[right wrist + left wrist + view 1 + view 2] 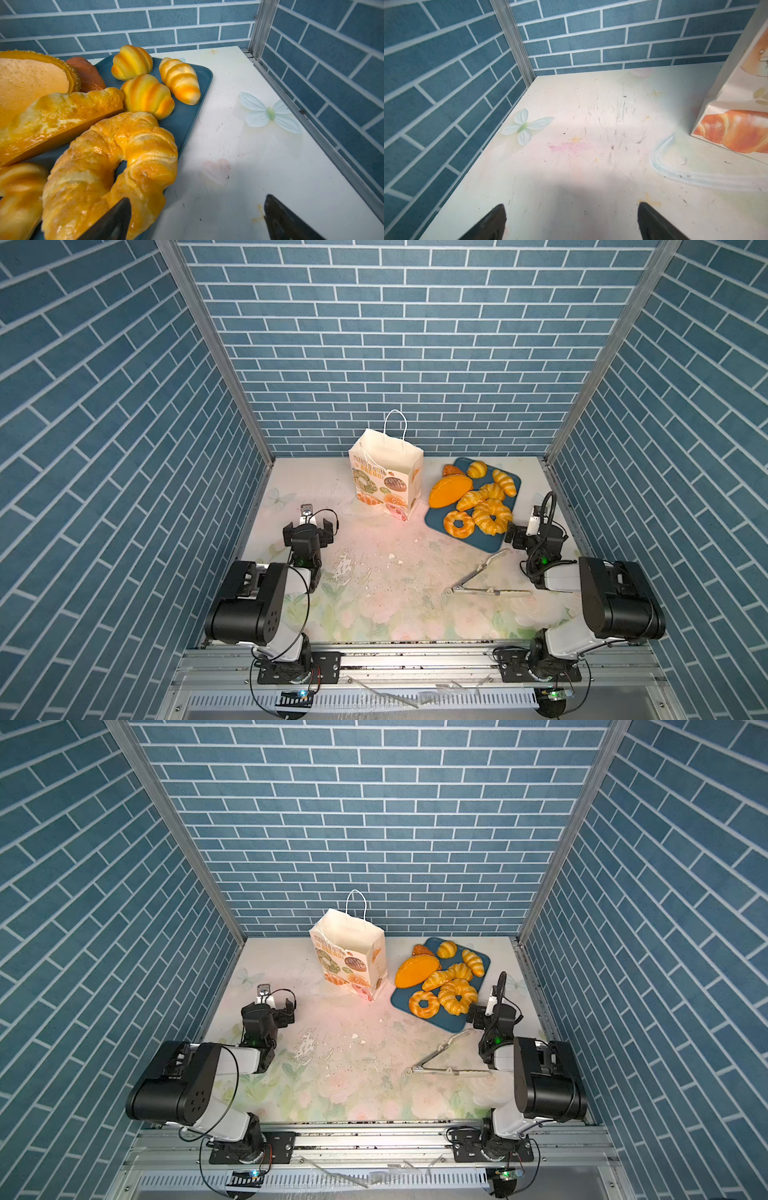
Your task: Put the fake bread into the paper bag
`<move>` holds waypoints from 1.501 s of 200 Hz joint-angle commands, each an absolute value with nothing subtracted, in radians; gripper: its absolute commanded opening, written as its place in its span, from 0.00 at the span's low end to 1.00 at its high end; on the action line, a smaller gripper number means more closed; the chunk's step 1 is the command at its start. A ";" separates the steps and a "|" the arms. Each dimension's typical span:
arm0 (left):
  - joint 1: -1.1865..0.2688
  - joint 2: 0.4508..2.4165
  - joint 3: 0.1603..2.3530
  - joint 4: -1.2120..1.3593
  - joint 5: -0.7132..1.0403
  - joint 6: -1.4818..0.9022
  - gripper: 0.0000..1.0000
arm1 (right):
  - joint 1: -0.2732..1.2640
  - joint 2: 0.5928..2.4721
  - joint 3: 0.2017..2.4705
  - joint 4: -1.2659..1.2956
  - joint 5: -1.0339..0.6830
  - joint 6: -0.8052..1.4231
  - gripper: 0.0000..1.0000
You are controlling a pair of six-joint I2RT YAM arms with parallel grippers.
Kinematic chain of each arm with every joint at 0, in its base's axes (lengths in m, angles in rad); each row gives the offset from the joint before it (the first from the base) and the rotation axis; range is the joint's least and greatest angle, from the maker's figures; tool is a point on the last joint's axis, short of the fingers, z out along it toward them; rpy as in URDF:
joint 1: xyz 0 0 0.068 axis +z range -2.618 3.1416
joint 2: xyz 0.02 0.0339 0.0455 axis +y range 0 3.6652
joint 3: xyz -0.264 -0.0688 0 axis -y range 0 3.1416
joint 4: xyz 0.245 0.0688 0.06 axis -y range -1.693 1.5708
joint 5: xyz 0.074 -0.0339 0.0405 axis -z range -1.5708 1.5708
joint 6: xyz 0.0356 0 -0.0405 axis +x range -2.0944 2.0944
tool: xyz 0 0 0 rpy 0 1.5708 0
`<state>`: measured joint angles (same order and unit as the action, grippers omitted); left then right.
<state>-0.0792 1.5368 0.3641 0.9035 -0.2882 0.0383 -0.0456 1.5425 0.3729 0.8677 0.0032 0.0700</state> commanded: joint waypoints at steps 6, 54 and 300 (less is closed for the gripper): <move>-0.083 1.534 0.362 0.922 -0.295 0.045 1.00 | -0.041 1.543 0.392 0.874 -0.004 0.037 0.99; -0.083 1.534 0.363 0.921 -0.296 0.044 0.99 | -0.041 1.542 0.391 0.874 -0.007 0.038 0.99; -0.078 1.377 0.447 0.654 -0.296 0.041 1.00 | -0.041 1.224 0.293 0.793 0.113 0.087 0.92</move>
<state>-0.0792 1.4498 0.3985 0.7776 -0.2886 0.0380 -0.0460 1.3632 0.2470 0.9260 0.0940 0.0734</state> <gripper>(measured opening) 0.995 0.914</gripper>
